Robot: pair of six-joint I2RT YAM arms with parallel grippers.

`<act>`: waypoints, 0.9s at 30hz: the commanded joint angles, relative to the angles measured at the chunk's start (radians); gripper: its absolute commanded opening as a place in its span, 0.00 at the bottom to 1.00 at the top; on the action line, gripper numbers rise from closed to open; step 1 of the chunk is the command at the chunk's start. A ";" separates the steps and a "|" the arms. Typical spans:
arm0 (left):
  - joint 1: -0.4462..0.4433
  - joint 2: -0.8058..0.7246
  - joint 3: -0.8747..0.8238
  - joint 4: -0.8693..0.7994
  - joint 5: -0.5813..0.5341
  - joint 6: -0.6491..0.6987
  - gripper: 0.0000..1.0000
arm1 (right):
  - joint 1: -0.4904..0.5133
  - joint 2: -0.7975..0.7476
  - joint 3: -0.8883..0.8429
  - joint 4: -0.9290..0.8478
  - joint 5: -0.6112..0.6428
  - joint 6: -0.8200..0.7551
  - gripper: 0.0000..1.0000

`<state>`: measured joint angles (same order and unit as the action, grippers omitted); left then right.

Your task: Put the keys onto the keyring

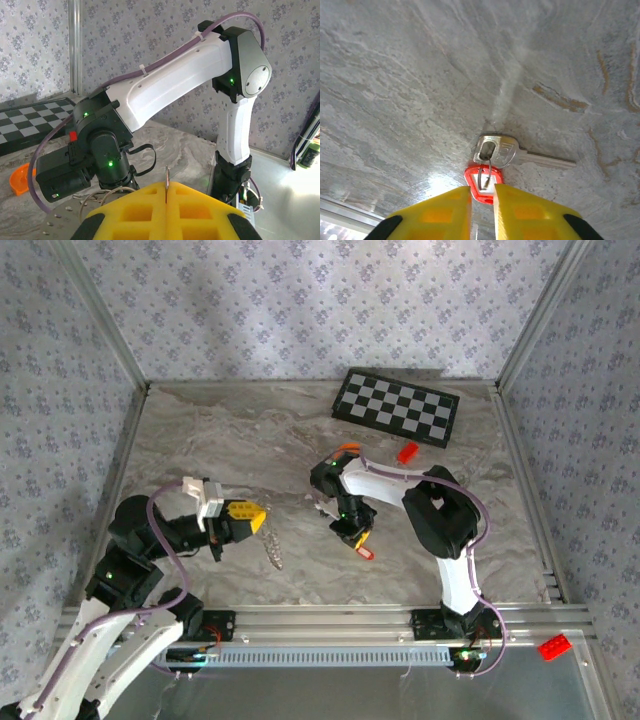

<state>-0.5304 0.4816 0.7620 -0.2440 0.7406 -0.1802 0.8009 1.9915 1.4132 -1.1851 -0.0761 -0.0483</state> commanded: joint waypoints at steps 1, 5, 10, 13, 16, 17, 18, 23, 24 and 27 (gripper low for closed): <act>-0.006 0.002 0.003 0.038 0.023 -0.001 0.00 | -0.006 -0.047 0.034 -0.018 -0.017 0.013 0.23; -0.006 0.002 0.000 0.045 0.024 -0.011 0.00 | -0.016 -0.108 0.010 -0.001 -0.017 0.045 0.35; -0.006 0.001 -0.006 0.054 0.022 -0.019 0.00 | -0.036 -0.219 -0.097 0.089 -0.086 0.139 0.51; -0.006 0.011 -0.003 0.061 0.028 -0.019 0.00 | -0.048 -0.296 -0.195 0.194 -0.139 0.231 0.54; -0.007 0.021 -0.003 0.068 0.034 -0.023 0.00 | -0.068 -0.371 -0.335 0.339 -0.198 0.326 0.55; -0.007 0.023 -0.003 0.071 0.034 -0.025 0.00 | -0.080 -0.399 -0.384 0.390 -0.220 0.362 0.55; -0.007 0.024 -0.003 0.073 0.035 -0.028 0.00 | -0.092 -0.421 -0.419 0.432 -0.234 0.384 0.55; -0.007 0.034 -0.007 0.087 0.045 -0.036 0.00 | -0.169 -0.511 -0.558 0.580 -0.295 0.443 0.53; -0.006 0.035 -0.007 0.089 0.046 -0.037 0.00 | -0.179 -0.524 -0.576 0.622 -0.304 0.447 0.52; -0.008 0.037 -0.008 0.097 0.045 -0.043 0.00 | -0.214 -0.556 -0.622 0.687 -0.332 0.453 0.51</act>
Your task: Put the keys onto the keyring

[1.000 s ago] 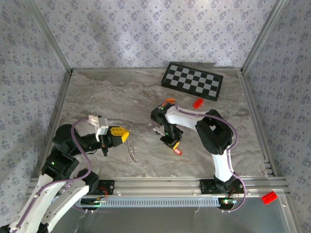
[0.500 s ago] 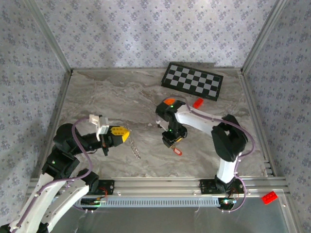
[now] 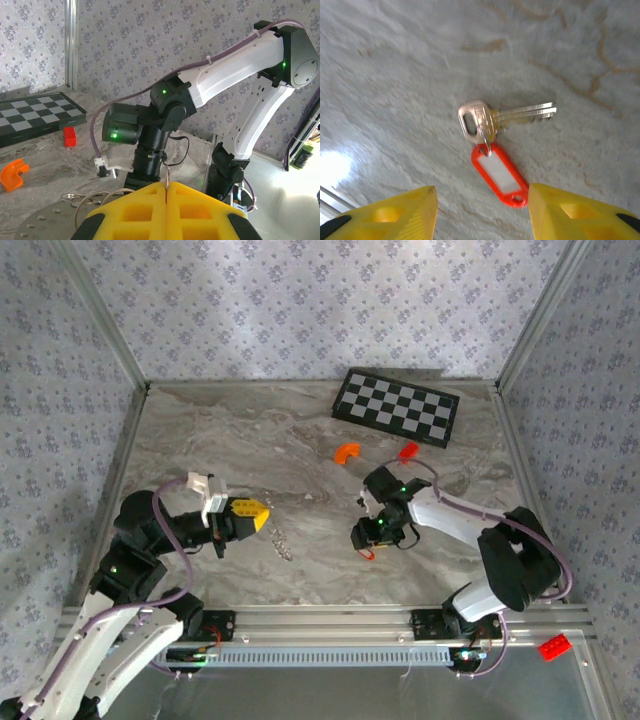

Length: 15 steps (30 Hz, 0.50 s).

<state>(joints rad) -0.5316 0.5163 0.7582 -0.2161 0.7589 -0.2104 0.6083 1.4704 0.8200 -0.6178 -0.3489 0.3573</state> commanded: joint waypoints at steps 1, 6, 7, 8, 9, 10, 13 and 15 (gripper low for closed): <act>-0.006 0.002 -0.004 0.073 0.027 -0.015 0.00 | -0.031 -0.038 -0.038 0.137 -0.064 0.044 0.51; -0.006 0.001 -0.007 0.078 0.027 -0.021 0.00 | -0.049 -0.030 -0.056 0.161 -0.066 0.018 0.48; -0.006 0.001 -0.007 0.078 0.027 -0.021 0.00 | -0.054 -0.026 -0.059 0.159 -0.063 0.012 0.47; -0.006 0.001 -0.007 0.079 0.027 -0.021 0.00 | -0.057 -0.020 -0.064 0.159 -0.060 0.007 0.46; -0.007 0.001 -0.007 0.077 0.027 -0.021 0.00 | -0.059 -0.017 -0.067 0.161 -0.058 0.002 0.46; -0.006 0.001 -0.007 0.078 0.025 -0.020 0.00 | -0.062 -0.013 -0.072 0.165 -0.058 -0.001 0.45; -0.006 0.002 -0.007 0.078 0.026 -0.020 0.00 | -0.059 -0.005 -0.080 0.183 -0.067 0.000 0.42; -0.006 0.005 -0.007 0.078 0.026 -0.020 0.00 | -0.058 -0.004 -0.084 0.184 -0.065 -0.002 0.41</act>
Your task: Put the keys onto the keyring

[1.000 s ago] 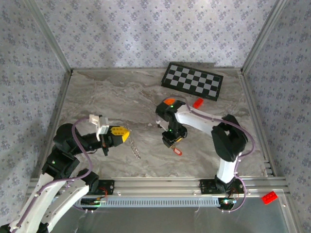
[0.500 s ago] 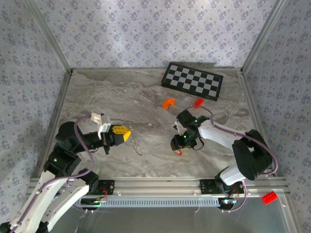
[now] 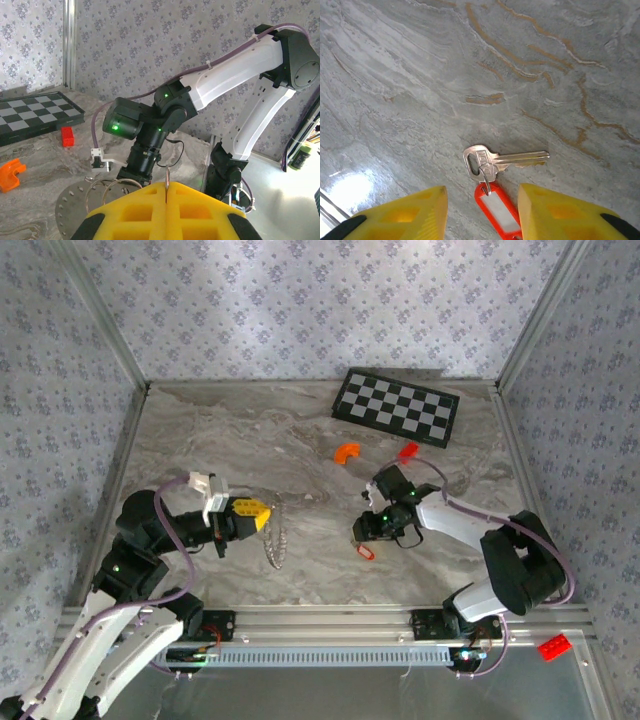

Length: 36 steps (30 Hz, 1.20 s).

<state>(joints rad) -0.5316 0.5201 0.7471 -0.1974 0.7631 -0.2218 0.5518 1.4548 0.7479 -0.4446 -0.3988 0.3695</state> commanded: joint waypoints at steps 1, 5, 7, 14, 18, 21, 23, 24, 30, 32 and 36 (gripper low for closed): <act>-0.006 0.001 0.004 0.060 0.021 -0.008 0.00 | -0.001 0.012 -0.014 0.011 -0.014 -0.015 0.40; -0.006 0.005 0.006 0.062 0.019 -0.004 0.00 | 0.003 0.025 -0.019 0.001 -0.027 -0.025 0.38; -0.005 0.006 0.006 0.061 0.020 -0.004 0.00 | 0.003 0.032 -0.023 -0.007 -0.023 -0.033 0.38; -0.005 0.015 0.006 0.064 0.022 -0.007 0.00 | 0.008 0.049 -0.029 0.005 -0.029 -0.037 0.37; -0.006 0.020 0.006 0.066 0.024 -0.008 0.00 | 0.015 0.058 -0.029 0.012 -0.035 -0.035 0.36; -0.007 0.020 0.007 0.066 0.025 -0.010 0.00 | 0.019 0.062 -0.027 0.015 -0.037 -0.034 0.32; -0.006 0.022 0.007 0.066 0.025 -0.010 0.00 | 0.022 0.064 -0.027 0.017 -0.039 -0.032 0.30; -0.006 0.022 0.007 0.067 0.026 -0.012 0.00 | 0.024 0.066 -0.027 0.019 -0.040 -0.033 0.29; -0.005 0.025 0.006 0.067 0.028 -0.010 0.00 | 0.030 0.074 -0.030 0.028 -0.045 -0.028 0.26; -0.006 0.026 0.007 0.067 0.029 -0.011 0.00 | 0.031 0.075 -0.027 0.031 -0.047 -0.027 0.25; -0.005 0.024 0.006 0.064 0.029 -0.011 0.00 | 0.033 0.077 -0.027 0.028 -0.044 -0.029 0.24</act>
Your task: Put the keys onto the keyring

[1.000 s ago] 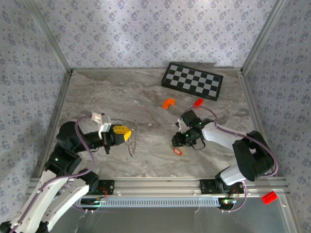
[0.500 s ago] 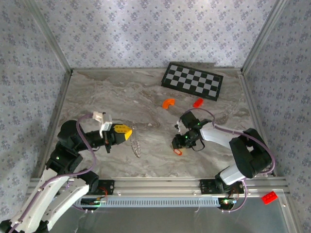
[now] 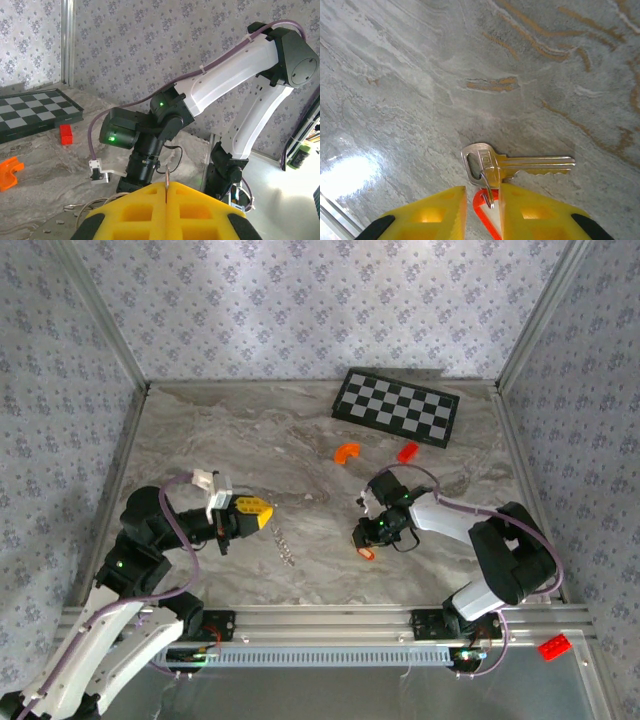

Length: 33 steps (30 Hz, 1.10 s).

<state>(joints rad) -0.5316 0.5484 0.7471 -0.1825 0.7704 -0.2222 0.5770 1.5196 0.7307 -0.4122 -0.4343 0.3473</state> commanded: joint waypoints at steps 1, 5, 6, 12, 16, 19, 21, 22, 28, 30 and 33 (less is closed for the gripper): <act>-0.005 -0.004 0.007 0.049 0.022 -0.011 0.00 | 0.007 0.013 -0.011 -0.003 -0.008 -0.007 0.23; -0.006 -0.005 0.007 0.048 0.021 -0.011 0.00 | 0.008 0.015 -0.009 -0.002 -0.008 -0.010 0.20; -0.006 -0.005 0.007 0.048 0.021 -0.011 0.00 | 0.009 0.014 -0.008 -0.004 -0.008 -0.010 0.19; -0.007 -0.004 0.007 0.048 0.020 -0.012 0.00 | 0.008 0.017 -0.008 -0.002 -0.007 -0.013 0.16; -0.006 0.000 0.007 0.048 0.020 -0.014 0.00 | 0.009 0.016 -0.006 -0.004 -0.006 -0.019 0.13; -0.005 0.002 0.007 0.045 0.013 -0.013 0.00 | 0.017 0.015 -0.002 -0.015 0.004 -0.040 0.10; -0.005 0.002 0.008 0.041 0.006 -0.010 0.00 | 0.024 0.009 -0.009 -0.009 0.013 -0.050 0.07; -0.005 0.001 0.008 0.040 0.002 -0.009 0.00 | 0.028 0.003 -0.016 -0.005 0.020 -0.054 0.05; -0.006 0.002 0.012 0.050 0.000 -0.017 0.00 | 0.071 -0.032 -0.026 0.000 0.059 -0.094 0.00; -0.006 0.006 0.014 0.057 0.005 -0.023 0.00 | 0.085 -0.055 -0.027 0.005 0.071 -0.110 0.00; -0.006 0.005 0.023 0.057 0.008 -0.031 0.00 | 0.111 -0.124 -0.039 0.026 0.075 -0.128 0.00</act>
<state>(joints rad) -0.5316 0.5529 0.7471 -0.1814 0.7696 -0.2363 0.6678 1.4654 0.7086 -0.3904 -0.3878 0.2619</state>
